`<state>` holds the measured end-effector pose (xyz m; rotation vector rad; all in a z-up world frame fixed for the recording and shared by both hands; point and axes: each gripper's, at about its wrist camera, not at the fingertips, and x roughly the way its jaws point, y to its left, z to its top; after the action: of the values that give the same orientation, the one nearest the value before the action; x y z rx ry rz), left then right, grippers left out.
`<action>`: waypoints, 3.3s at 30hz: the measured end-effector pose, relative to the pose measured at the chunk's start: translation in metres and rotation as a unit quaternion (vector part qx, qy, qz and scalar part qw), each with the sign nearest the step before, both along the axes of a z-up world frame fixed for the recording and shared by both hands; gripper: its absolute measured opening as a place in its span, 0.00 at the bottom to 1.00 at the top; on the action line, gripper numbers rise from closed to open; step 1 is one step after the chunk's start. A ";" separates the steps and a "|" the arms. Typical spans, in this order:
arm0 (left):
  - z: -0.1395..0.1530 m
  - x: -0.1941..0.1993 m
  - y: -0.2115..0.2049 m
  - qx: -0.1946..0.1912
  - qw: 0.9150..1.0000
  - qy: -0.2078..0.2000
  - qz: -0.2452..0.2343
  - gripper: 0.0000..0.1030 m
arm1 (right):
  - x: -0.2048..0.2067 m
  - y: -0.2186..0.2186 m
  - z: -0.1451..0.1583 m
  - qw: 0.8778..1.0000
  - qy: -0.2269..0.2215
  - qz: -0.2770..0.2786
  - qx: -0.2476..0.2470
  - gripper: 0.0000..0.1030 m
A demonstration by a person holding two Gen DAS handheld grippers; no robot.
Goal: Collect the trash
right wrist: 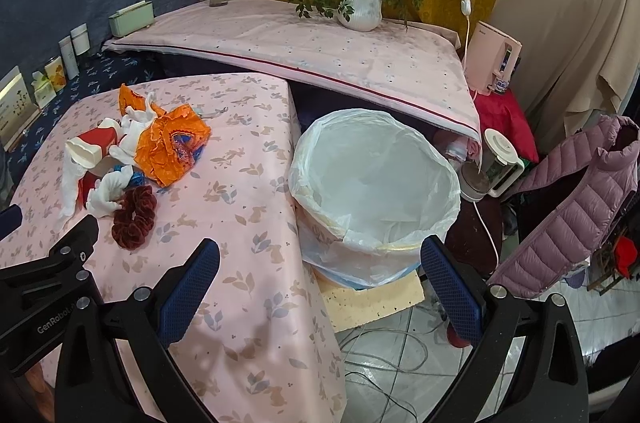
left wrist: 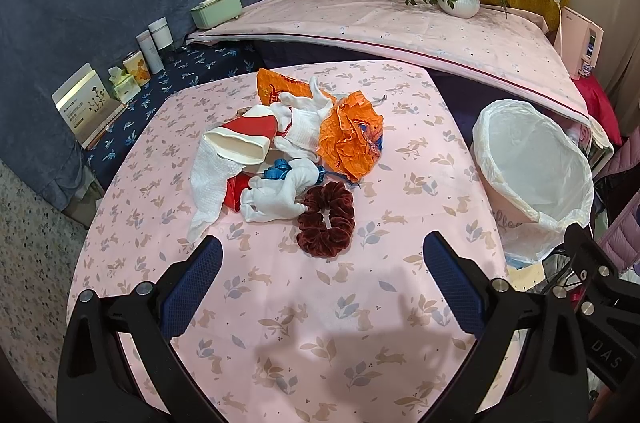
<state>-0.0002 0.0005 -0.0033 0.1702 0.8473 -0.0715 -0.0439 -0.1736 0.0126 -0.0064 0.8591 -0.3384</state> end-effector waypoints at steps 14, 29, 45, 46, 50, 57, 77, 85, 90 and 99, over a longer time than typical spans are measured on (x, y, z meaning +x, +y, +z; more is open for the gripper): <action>0.004 -0.001 0.001 -0.002 1.000 0.000 -0.001 0.93 | 0.000 0.000 -0.001 1.000 -0.001 0.001 -0.001 0.93; 0.003 -0.001 0.001 -0.002 1.000 0.000 -0.001 0.93 | 0.000 0.000 0.000 1.000 -0.001 0.001 -0.002 0.93; 0.003 -0.001 0.002 -0.002 1.000 0.000 -0.002 0.93 | 0.000 0.001 0.000 1.000 -0.002 0.001 -0.002 0.93; 0.003 -0.001 0.002 -0.003 1.000 0.001 -0.002 0.93 | 0.000 0.001 0.001 1.000 -0.002 0.001 -0.002 0.93; 0.003 -0.001 0.002 -0.003 1.000 0.001 -0.002 0.93 | 0.001 0.000 0.002 1.000 -0.002 0.001 -0.002 0.93; 0.003 -0.001 0.002 -0.003 1.000 0.000 -0.002 0.93 | 0.001 0.000 0.003 1.000 -0.003 0.001 -0.002 0.93; 0.003 0.000 0.001 -0.004 1.000 0.000 -0.001 0.93 | 0.007 -0.005 0.008 1.000 -0.008 -0.002 -0.003 0.93; 0.000 0.005 -0.003 -0.005 1.000 -0.001 0.001 0.93 | 0.011 -0.006 0.009 1.000 -0.023 -0.007 0.002 0.93; -0.005 0.015 0.008 -0.010 1.000 0.000 0.010 0.93 | 0.011 0.001 0.006 1.000 -0.029 -0.007 0.003 0.93; -0.015 0.034 0.052 -0.025 0.999 0.000 0.041 0.93 | 0.028 0.025 -0.006 0.999 -0.032 0.013 0.012 0.93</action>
<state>0.0337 0.0527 -0.0179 0.0890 0.8508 -0.0157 -0.0161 -0.1484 0.0067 0.0147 0.7989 -0.3022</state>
